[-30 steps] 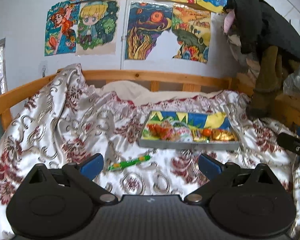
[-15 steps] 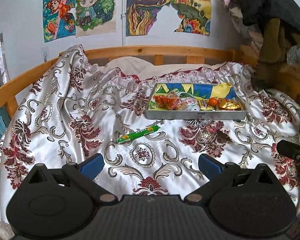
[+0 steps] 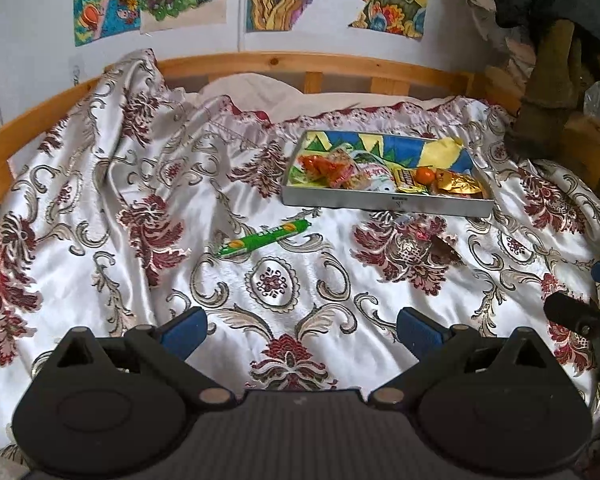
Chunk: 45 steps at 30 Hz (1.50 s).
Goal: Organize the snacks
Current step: 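Raise both open tools away from the tray and hold above the bed, then close the left tool on the green sausage stick while the right tool grasps the brown meat packet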
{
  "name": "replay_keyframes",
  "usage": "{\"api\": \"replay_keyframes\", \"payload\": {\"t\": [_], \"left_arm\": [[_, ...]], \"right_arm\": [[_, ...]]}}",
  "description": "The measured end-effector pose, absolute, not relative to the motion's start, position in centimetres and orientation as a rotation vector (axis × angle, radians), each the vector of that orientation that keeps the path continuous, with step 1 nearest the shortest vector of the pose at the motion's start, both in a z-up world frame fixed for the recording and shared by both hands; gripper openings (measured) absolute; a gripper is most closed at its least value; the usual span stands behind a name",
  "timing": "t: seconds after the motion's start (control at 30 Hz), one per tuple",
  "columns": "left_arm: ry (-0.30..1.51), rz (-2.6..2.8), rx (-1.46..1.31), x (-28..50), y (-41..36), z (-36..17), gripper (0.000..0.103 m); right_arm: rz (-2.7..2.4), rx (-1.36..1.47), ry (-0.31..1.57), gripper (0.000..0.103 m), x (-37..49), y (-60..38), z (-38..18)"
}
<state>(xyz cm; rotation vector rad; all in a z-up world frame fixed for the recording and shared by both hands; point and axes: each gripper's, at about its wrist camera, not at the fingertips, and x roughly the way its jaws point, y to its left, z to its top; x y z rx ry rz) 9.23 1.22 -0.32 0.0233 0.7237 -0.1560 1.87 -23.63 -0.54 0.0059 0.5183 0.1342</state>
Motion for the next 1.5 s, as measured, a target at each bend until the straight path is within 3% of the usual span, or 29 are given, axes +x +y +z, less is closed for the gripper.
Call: {"api": "replay_keyframes", "payload": {"t": [0.4,0.87,1.13,1.5], "left_arm": [[0.783,-0.169,0.017,13.1,1.8,-1.0,0.103],[0.731,-0.151,0.099,21.3,3.2,-2.0,0.103],[0.720,-0.279,0.272,26.4,3.4,-6.0,0.103],[0.811,-0.502,0.300,30.4,3.3,-9.4,0.103]], "right_arm": [[0.156,0.016,0.563,0.102,4.5,-23.3,-1.1],[0.254,-0.011,0.679,0.102,11.5,-22.9,-4.0],[0.268,-0.061,0.734,0.102,15.3,-22.5,-6.9],[0.237,-0.032,0.758,0.101,21.4,-25.1,-9.9]]}}
